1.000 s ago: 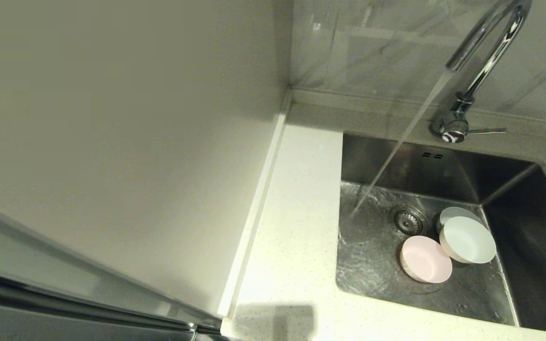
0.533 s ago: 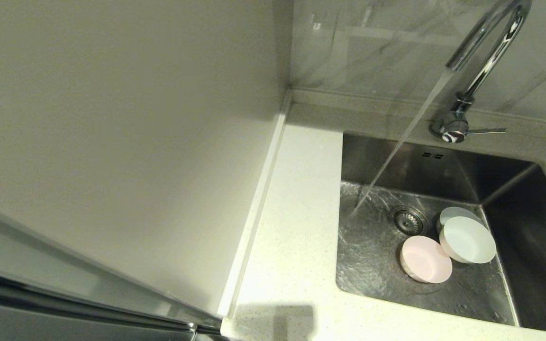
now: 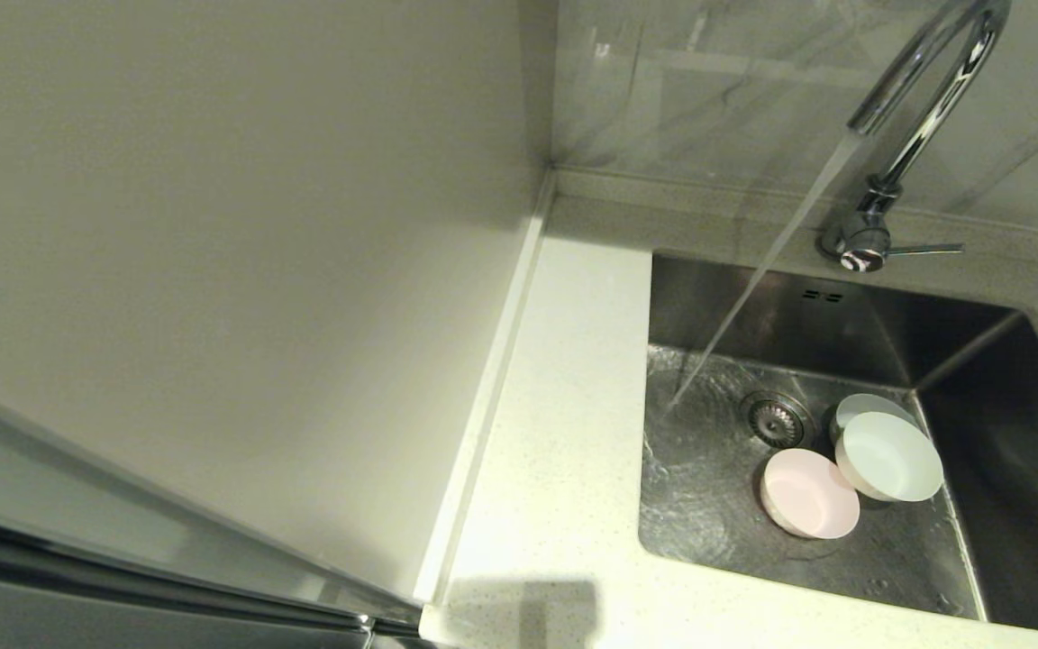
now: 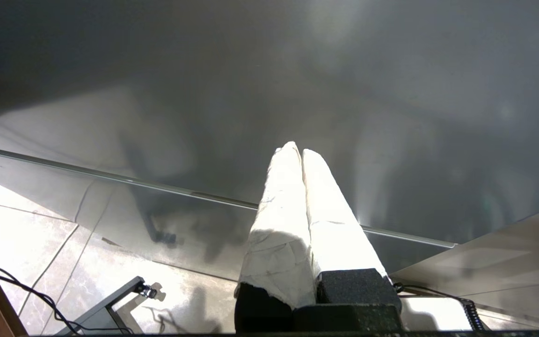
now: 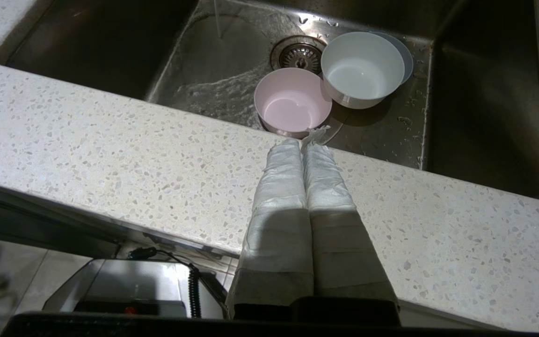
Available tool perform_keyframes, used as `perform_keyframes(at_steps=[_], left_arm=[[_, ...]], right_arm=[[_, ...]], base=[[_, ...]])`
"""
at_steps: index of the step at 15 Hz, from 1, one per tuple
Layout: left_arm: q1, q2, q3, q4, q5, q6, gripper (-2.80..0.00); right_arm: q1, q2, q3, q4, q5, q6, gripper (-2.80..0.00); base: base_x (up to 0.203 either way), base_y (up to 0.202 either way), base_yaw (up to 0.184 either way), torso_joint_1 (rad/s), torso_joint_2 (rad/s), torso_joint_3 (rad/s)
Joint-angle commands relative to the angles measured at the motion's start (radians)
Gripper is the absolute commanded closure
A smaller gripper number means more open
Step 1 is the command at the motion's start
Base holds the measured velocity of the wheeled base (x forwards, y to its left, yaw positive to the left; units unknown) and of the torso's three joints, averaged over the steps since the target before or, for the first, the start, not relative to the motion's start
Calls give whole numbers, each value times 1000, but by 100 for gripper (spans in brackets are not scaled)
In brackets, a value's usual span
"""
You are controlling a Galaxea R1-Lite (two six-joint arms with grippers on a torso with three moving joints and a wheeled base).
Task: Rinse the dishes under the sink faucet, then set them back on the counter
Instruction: Wait for the water to rinse the bowl
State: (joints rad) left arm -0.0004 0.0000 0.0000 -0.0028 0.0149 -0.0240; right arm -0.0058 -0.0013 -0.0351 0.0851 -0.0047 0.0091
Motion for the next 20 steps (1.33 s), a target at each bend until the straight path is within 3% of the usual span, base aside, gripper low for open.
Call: perform_keyframes(at_steps=[1,20], left_arm=[[0,-3,0,0,0,0,0],[0,-3,0,0,0,-1,0]], right_arm=[[0,1,0,1,0,0,0],[0,1,0,1,0,0,0]], base=[[0,0,0,0,0,0],[0,0,0,0,0,0]])
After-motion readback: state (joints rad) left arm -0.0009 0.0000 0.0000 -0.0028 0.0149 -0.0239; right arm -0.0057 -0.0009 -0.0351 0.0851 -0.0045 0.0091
